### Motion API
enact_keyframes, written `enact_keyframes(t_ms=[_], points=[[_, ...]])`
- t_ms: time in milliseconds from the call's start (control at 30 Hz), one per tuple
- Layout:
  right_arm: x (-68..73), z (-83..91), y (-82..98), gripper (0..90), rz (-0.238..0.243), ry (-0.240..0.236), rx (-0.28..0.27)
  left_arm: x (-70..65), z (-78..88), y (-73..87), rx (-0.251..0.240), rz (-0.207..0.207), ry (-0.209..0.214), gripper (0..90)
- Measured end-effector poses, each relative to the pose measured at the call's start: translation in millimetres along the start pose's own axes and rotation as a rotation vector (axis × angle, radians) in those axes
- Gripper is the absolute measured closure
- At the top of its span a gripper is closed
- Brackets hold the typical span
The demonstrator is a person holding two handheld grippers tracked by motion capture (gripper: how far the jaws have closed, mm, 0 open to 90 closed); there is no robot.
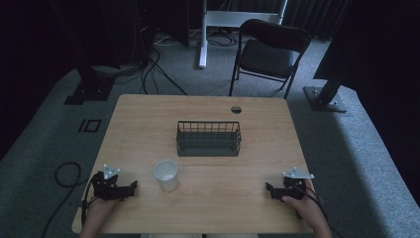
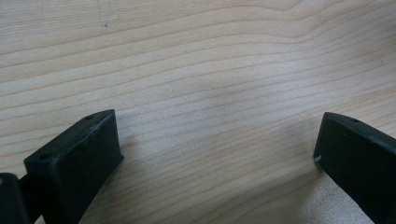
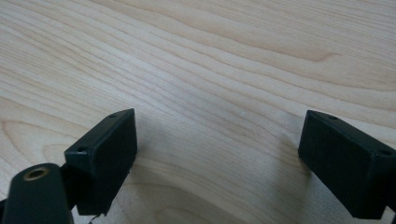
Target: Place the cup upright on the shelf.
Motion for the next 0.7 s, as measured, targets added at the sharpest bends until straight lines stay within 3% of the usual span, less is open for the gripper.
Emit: enact_keyframes(t_ms=[500,700], points=[[4.4,-0.6,-6.0,12.7,-0.008,-0.019,-0.037,0.0,0.0,0.0,0.0,0.0,0.0,0.7],[9.2,0.7,-14.6,12.7,0.013,-0.027,-0.055,0.0,0.0,0.0,0.0,0.0,0.0,0.7]])
Point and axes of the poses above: each handheld gripper's, and its own axes: z roughly backward along the jaws, y roughly out of its underside, x roughly to its left, the point moved 6 cm from there along -z, roughly forward along the jaws, and after that the axes turned 4 degrees about z, right-handed, at the moved point
